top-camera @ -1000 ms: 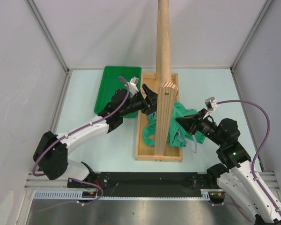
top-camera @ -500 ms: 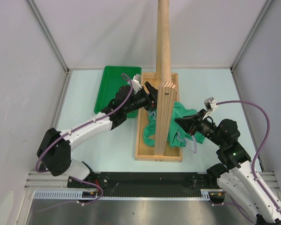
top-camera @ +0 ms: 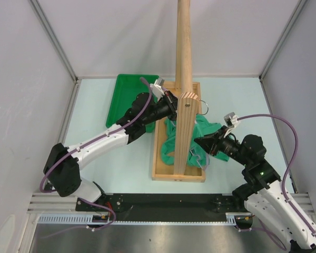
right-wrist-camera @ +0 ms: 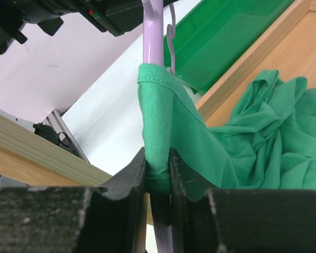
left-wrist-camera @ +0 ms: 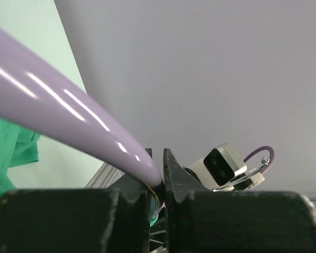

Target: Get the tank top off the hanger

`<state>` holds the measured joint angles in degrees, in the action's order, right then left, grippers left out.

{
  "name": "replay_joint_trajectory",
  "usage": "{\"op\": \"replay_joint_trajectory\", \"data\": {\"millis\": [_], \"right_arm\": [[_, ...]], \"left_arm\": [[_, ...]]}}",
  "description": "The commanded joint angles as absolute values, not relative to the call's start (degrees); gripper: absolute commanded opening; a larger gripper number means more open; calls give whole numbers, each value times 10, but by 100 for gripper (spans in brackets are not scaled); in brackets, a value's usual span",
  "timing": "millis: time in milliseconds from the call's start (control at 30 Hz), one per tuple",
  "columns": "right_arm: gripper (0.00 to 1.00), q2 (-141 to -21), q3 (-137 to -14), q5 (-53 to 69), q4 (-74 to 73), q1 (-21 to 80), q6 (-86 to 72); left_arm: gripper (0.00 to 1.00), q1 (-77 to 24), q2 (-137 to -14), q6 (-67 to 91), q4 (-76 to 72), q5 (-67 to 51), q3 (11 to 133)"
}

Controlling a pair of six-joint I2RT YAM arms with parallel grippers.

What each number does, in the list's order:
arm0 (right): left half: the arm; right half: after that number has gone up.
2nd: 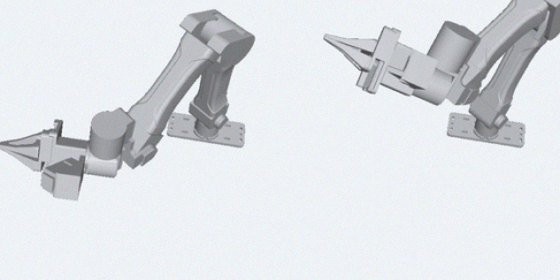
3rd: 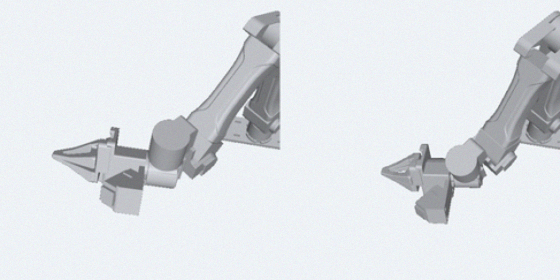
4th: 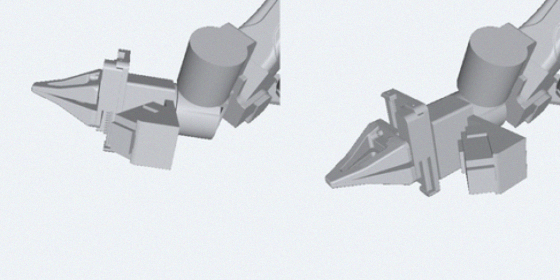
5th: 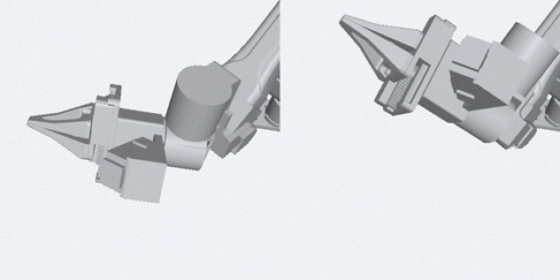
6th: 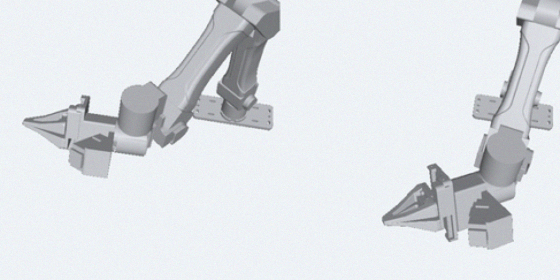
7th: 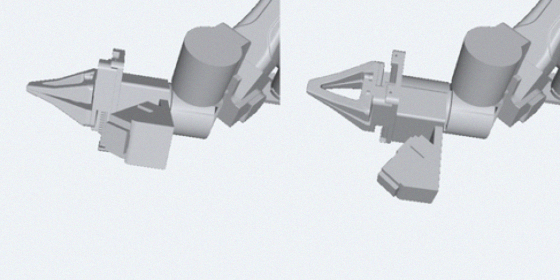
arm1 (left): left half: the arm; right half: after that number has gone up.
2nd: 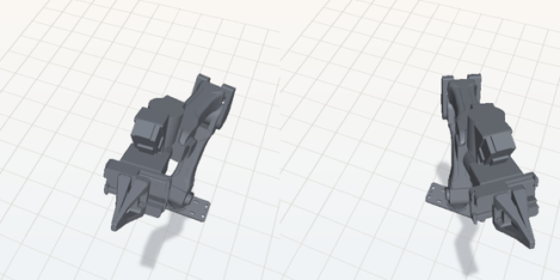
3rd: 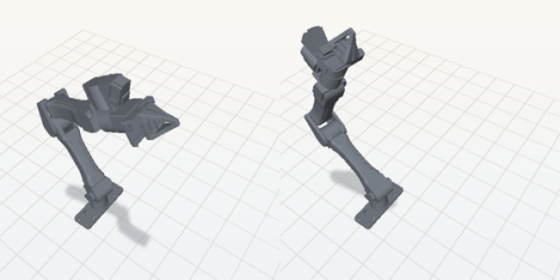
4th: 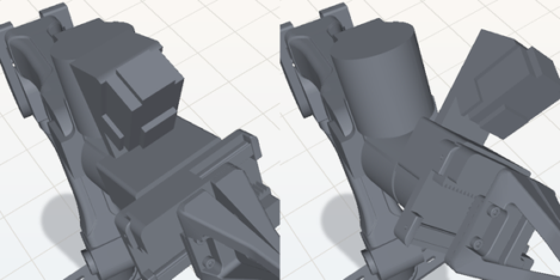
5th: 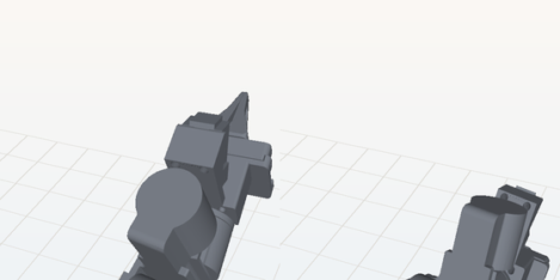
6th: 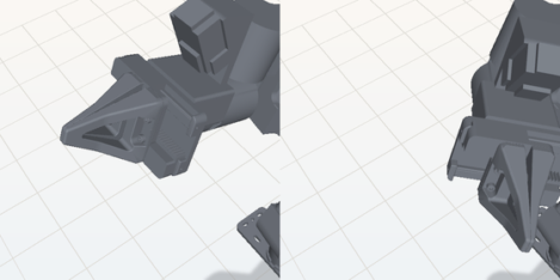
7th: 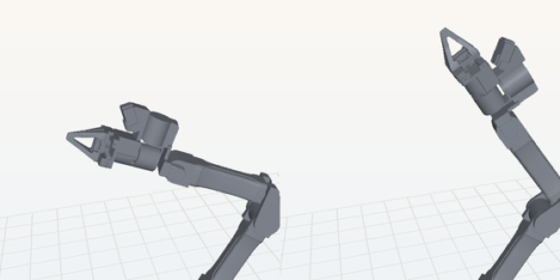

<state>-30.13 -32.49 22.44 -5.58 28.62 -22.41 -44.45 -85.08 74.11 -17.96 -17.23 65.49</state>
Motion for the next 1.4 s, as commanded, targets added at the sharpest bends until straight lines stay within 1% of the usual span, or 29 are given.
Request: {"op": "replay_joint_trajectory", "data": {"millis": [0,33,133,233,333,567,667,767,933,1100,1200,1333,1367], "right_arm": [[25,-288,-371,187,-64,286,-219],[35,-292,-377,182,-71,287,-219],[49,-308,-402,166,-104,286,-214],[57,-318,-424,152,-139,286,-206],[61,-323,-426,142,-156,287,-206],[66,-333,-423,126,-156,286,-202],[65,-343,-426,121,-143,286,-202],[60,-361,-433,128,-130,286,-201],[48,-381,-440,128,-126,286,-198],[46,-391,-440,142,-112,286,-201],[38,-400,-442,149,-104,286,-206],[37,-404,-438,156,-90,286,-212],[33,-407,-438,158,-90,286,-212]], "left_arm": [[0,-431,-834,599,-124,-120,684],[0,-430,-833,594,-126,-117,685],[0,-425,-842,577,-128,-129,707],[0,-417,-854,577,-123,-155,725],[0,-410,-860,577,-126,-166,734],[0,-396,-859,584,-142,-209,742],[0,-396,-854,583,-138,-216,741],[0,-396,-850,586,-137,-223,736],[0,-396,-838,588,-137,-231,724],[0,-396,-834,585,-138,-228,724],[0,-396,-833,588,-138,-234,723],[0,-396,-831,592,-140,-236,718],[0,-396,-830,592,-140,-236,718]]}}
